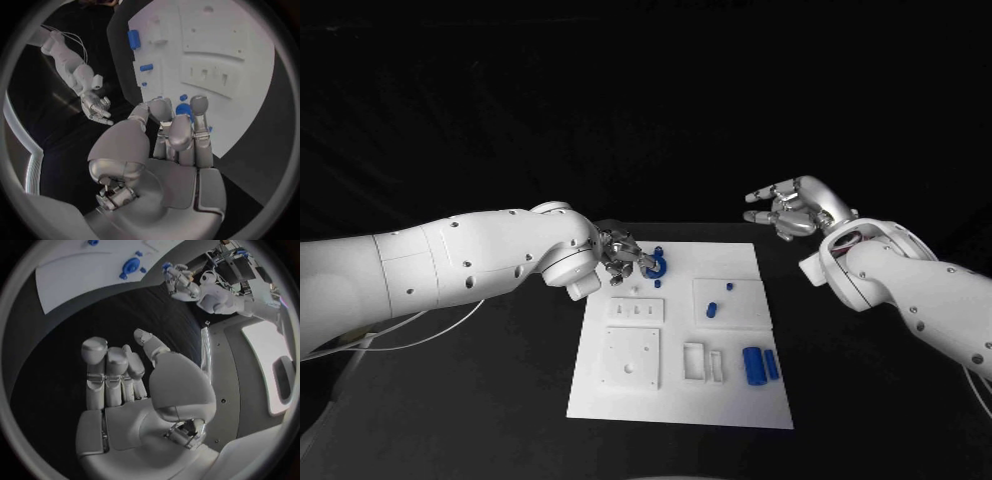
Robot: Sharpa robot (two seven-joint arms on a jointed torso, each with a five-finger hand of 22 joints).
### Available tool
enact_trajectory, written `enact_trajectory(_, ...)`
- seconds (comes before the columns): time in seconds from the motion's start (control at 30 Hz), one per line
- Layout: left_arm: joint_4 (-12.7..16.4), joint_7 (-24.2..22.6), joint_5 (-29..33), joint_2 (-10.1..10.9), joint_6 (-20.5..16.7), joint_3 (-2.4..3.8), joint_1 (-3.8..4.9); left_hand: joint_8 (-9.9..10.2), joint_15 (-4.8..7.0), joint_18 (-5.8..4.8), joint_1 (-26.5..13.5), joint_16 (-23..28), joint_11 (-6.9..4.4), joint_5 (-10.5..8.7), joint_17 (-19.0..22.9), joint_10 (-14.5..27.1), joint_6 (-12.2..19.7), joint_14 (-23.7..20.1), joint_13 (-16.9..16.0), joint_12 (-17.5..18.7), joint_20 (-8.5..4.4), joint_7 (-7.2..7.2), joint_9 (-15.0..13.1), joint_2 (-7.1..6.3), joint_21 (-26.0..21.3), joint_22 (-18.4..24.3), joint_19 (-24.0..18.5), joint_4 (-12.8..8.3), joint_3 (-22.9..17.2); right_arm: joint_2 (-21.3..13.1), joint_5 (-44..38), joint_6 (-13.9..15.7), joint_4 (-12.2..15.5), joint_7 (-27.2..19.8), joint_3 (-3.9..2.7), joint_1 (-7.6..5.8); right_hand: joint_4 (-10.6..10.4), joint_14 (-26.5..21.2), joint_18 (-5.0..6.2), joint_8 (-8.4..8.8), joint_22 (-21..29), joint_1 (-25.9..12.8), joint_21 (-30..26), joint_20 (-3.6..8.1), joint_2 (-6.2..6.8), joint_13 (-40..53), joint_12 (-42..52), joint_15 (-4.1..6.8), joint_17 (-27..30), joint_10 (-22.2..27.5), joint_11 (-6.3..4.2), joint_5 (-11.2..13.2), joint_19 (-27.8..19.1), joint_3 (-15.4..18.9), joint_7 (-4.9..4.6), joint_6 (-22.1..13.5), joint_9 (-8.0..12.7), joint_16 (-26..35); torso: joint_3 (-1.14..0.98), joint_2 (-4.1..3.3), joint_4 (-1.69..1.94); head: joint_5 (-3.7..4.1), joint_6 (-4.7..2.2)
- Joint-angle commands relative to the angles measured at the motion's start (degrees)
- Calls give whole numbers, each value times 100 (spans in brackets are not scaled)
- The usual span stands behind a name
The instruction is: Assemble the parts on the task board
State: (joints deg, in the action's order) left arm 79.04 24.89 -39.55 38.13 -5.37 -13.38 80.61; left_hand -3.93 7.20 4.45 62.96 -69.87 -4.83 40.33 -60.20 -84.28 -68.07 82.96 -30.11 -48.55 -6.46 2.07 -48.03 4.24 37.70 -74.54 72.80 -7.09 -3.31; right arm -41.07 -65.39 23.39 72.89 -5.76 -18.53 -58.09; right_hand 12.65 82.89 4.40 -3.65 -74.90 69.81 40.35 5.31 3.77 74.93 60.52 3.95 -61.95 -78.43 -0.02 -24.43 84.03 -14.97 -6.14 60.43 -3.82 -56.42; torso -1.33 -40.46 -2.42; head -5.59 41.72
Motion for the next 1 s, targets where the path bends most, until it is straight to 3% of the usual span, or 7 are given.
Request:
enact_trajectory(0.03,65,111,-344,0,-382,-18,-54,10,10,28,-28,-54,-63,74,-37,-221,-382,56,61,-49,-4,-322,-12,-13,69,-49,52,-673,-724,139,519,224,-243,-325,-43,-92,-3,4,64,5,-336,-69,-17,15,1,338,-18,32,0,2,-27,-35,309,-16,-1,21,-8,21,-10,61,38,12,95)
enact_trajectory(0.07,74,128,-362,-3,-400,-24,-86,-25,19,33,-34,-48,-91,96,-24,-192,-460,47,-31,-132,-3,-350,-55,-28,66,-71,59,-673,-722,190,551,222,-346,-335,-56,-127,1,10,62,6,-336,-72,-13,16,-4,342,-5,33,-10,-7,-28,-39,312,-16,0,25,-8,13,-11,69,48,16,105)
enact_trajectory(0.1,82,144,-385,-6,-413,-28,-118,-34,43,20,-78,-19,-137,156,-2,-146,-536,37,-512,-373,-26,-379,-183,-59,3,-63,50,-640,-713,238,558,215,-445,-342,-66,-157,6,18,59,6,-337,-76,-8,17,-11,348,11,34,-21,-17,-29,-43,315,-17,1,30,-9,2,-11,82,60,22,109)
enact_trajectory(0.27,103,192,-610,-32,-498,-40,-254,12,49,-16,-55,-21,-117,153,-6,-154,-597,42,-702,-219,-46,-394,-418,-90,-25,-103,78,-662,-792,392,497,191,-711,-364,-90,-233,17,21,61,6,-338,-79,0,22,-11,351,20,35,-38,-22,-34,-63,315,-13,2,28,-8,-8,5,112,97,39,163)
enact_trajectory(0.3,101,200,-659,-37,-525,-41,-280,13,49,-13,-65,-15,-127,147,-2,-209,-579,46,-1051,-9,-42,-401,-470,-112,-113,-168,121,-612,-846,416,486,192,-739,-365,-93,-240,15,25,64,7,-343,-87,16,21,-16,355,29,36,-53,-26,-38,-76,318,-1,4,25,-8,-19,4,114,96,32,175)
enact_trajectory(0.57,69,254,-936,-72,-639,-44,-406,5,59,-10,-93,-67,-147,247,-47,-218,-650,57,-1145,-19,-33,-422,-575,-142,-60,-190,153,-630,-865,532,369,179,-827,-352,-100,-261,1,28,67,6,-344,-109,19,21,-21,357,32,36,-69,-28,-39,-100,318,26,6,22,-8,-23,-23,133,73,4,259)
enact_trajectory(1.0,-81,284,-1568,-185,-756,-44,-631,11,64,-9,-120,-86,-154,277,-43,-219,-649,55,-1194,-9,-34,-426,-673,-143,-27,-193,148,-647,-906,630,338,183,-933,-285,-101,-273,-18,27,73,7,-337,-129,9,20,-11,348,7,36,-73,-16,-39,-138,314,81,7,9,-7,-5,-8,117,74,28,367)
